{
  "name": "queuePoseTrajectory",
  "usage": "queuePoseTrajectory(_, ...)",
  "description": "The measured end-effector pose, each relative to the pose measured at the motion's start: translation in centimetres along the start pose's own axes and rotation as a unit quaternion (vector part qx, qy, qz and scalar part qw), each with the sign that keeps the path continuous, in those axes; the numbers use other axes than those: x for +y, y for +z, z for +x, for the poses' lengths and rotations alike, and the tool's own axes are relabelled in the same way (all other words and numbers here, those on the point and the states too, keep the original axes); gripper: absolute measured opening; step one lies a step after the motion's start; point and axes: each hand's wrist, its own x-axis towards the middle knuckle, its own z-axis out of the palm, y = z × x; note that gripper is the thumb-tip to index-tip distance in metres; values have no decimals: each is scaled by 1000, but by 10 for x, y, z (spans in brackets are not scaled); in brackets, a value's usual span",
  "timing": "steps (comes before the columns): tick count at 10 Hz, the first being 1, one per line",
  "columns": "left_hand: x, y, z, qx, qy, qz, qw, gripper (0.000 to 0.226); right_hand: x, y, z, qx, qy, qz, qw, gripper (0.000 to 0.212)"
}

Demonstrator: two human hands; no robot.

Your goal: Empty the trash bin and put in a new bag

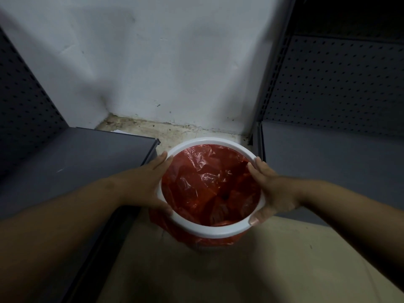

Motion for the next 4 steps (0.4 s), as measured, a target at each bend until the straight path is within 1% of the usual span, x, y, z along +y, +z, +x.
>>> queuePoseTrajectory(2,0,1,-1,-4,1,17,1000,144,4,2,4,-16,-13,27,999,140)
queuePoseTrajectory(3,1,2,-1,4,1,3,1000,145,4,3,5,-8,-15,37,999,138)
queuePoseTrajectory(4,8,-6,-7,6,-11,-1,1000,144,5,2,2,2,-12,19,1000,138)
